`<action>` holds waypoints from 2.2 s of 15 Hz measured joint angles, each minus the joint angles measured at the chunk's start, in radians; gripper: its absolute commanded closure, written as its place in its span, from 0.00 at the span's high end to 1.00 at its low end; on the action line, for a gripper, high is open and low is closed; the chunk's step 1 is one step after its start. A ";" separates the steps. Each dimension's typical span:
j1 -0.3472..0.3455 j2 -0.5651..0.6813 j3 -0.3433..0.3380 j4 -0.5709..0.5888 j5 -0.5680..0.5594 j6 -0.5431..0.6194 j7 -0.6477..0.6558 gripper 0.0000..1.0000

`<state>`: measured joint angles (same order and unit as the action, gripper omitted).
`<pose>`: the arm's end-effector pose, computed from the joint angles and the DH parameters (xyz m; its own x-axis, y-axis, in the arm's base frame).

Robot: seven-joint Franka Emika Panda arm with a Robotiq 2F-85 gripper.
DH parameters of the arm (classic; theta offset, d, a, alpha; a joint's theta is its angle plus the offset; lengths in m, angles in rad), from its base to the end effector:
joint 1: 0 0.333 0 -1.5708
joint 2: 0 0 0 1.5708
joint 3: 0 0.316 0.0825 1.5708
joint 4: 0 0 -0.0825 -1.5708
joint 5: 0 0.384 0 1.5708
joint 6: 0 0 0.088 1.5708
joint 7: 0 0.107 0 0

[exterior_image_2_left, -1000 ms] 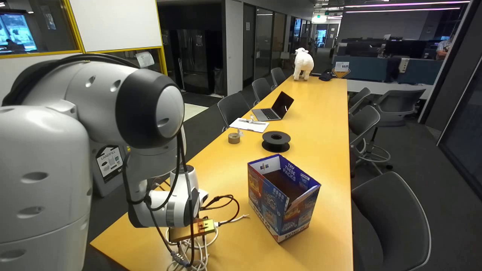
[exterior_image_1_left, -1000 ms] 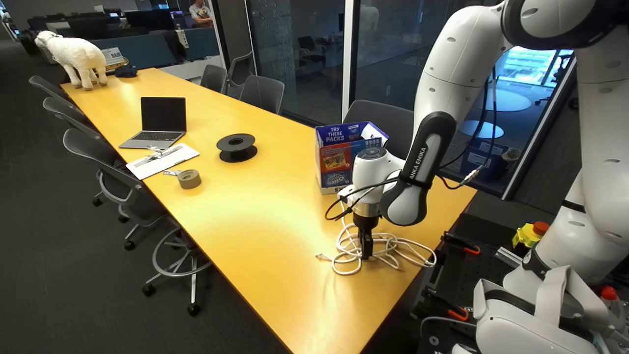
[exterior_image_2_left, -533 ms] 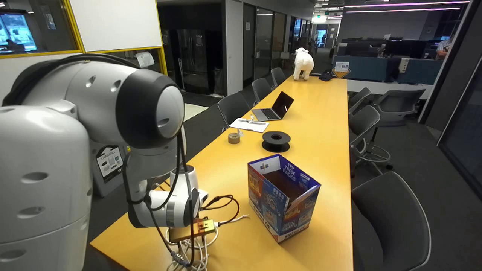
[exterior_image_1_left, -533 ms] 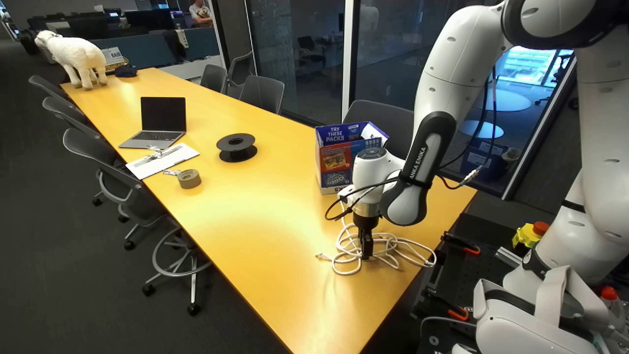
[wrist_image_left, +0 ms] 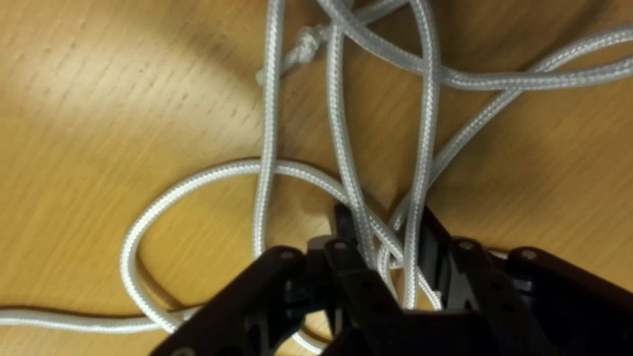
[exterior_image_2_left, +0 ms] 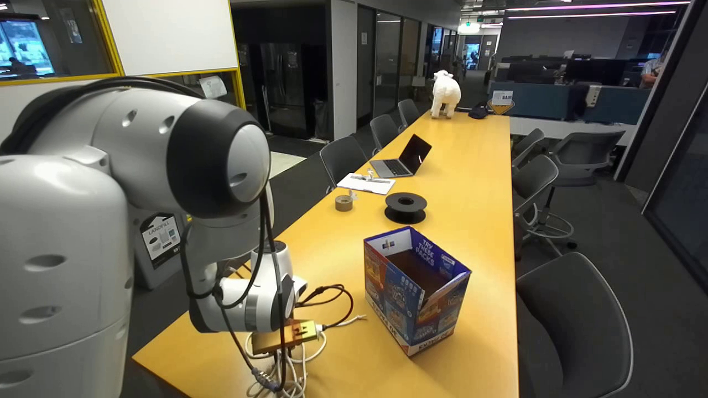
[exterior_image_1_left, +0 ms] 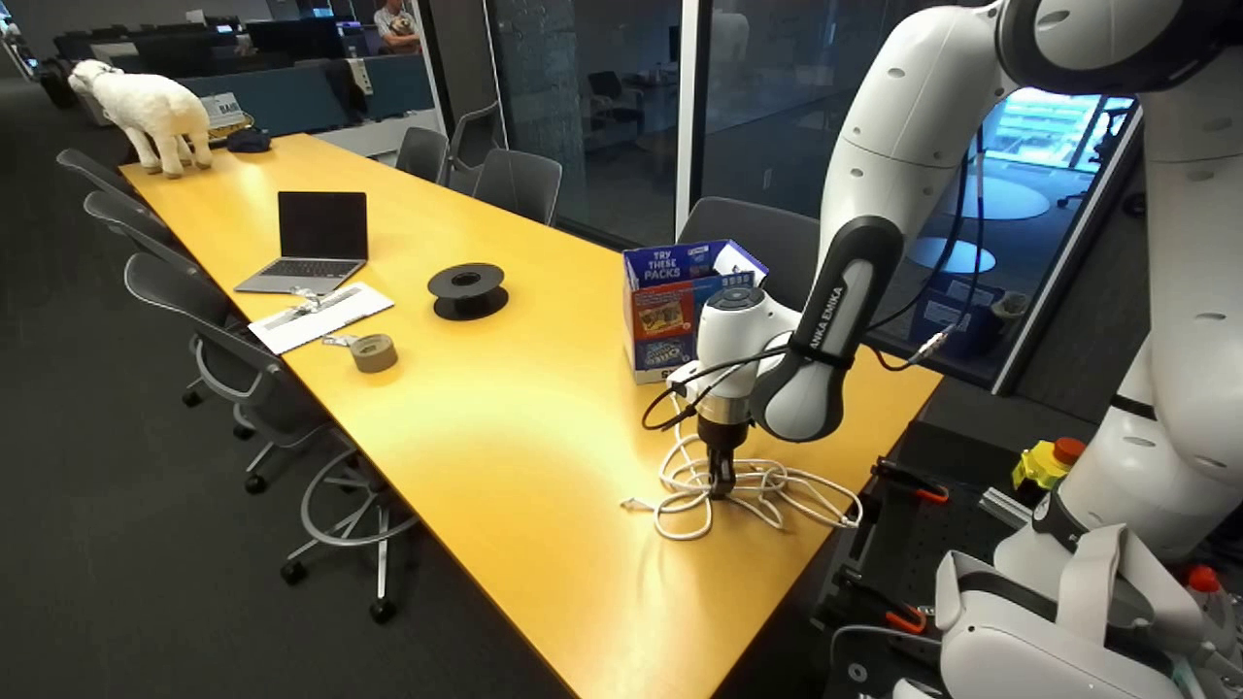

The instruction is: Put the rope in the box

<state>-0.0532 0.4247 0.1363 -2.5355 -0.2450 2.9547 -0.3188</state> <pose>0.4389 0.0595 0.1191 0.8076 0.5896 0.0087 0.5897 -0.8076 -0.0074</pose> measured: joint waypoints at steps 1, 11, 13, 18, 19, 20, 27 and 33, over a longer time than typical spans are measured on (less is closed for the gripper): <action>0.000 -0.001 0.000 0.000 0.000 0.000 0.000 0.10; 0.096 -0.014 -0.125 0.005 -0.034 0.002 0.056 0.09; 0.152 -0.017 -0.201 0.019 -0.071 0.003 0.097 0.09; 0.302 -0.019 -0.433 0.096 -0.245 0.004 0.219 0.09; 0.334 -0.019 -0.485 0.117 -0.283 0.004 0.242 0.09; 0.371 -0.019 -0.543 0.138 -0.328 0.005 0.273 0.09; 0.668 -0.017 -0.947 0.314 -0.642 0.002 0.599 0.09; 0.876 -0.017 -1.154 0.469 -0.742 -0.113 0.868 0.09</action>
<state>0.8224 0.4075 -1.0181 -2.0666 -0.9871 2.8418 0.5495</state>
